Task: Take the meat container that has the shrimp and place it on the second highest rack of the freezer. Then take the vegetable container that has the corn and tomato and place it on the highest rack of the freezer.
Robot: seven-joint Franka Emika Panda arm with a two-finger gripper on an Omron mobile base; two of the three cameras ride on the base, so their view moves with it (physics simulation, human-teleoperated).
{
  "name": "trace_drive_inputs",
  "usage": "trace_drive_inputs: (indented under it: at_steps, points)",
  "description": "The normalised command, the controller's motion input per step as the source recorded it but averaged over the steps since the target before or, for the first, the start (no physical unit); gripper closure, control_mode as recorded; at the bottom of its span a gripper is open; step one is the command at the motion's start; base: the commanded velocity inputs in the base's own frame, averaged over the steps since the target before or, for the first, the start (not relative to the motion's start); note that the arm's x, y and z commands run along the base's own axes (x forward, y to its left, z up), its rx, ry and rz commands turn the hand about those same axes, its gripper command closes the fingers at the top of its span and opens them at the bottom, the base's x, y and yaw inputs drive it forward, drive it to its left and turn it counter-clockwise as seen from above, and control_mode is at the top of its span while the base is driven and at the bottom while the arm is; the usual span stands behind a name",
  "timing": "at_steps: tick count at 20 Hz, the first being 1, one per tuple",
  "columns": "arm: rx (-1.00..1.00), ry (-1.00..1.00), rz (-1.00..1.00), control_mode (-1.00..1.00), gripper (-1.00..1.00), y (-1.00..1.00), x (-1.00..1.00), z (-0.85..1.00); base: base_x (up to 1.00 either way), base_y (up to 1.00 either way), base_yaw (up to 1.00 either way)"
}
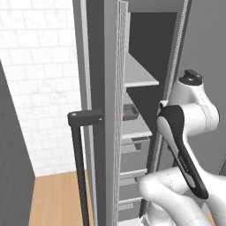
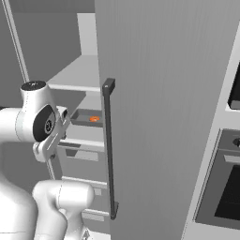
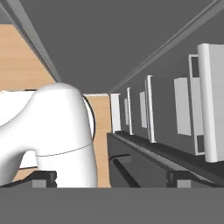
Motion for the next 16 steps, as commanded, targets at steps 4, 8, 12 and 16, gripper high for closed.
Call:
trace_drive_inputs:
  at_steps: [4,8,12,16]
  points:
    - [0.00,0.00,0.00,1.00,-1.00,-0.01,-0.03,0.06,-0.07,-0.03,0.00]
    - [0.00,0.00,0.00,1.00,-1.00,0.00,0.00,0.00,-0.75,-0.30,-0.01]
    - [0.00,0.00,0.00,1.00,-1.00,0.00,0.00,0.00,-0.96,-0.81,-0.10]
    - [0.00,0.00,0.00,1.00,-1.00,0.00,0.00,0.00,-0.35,-1.00,-0.24]
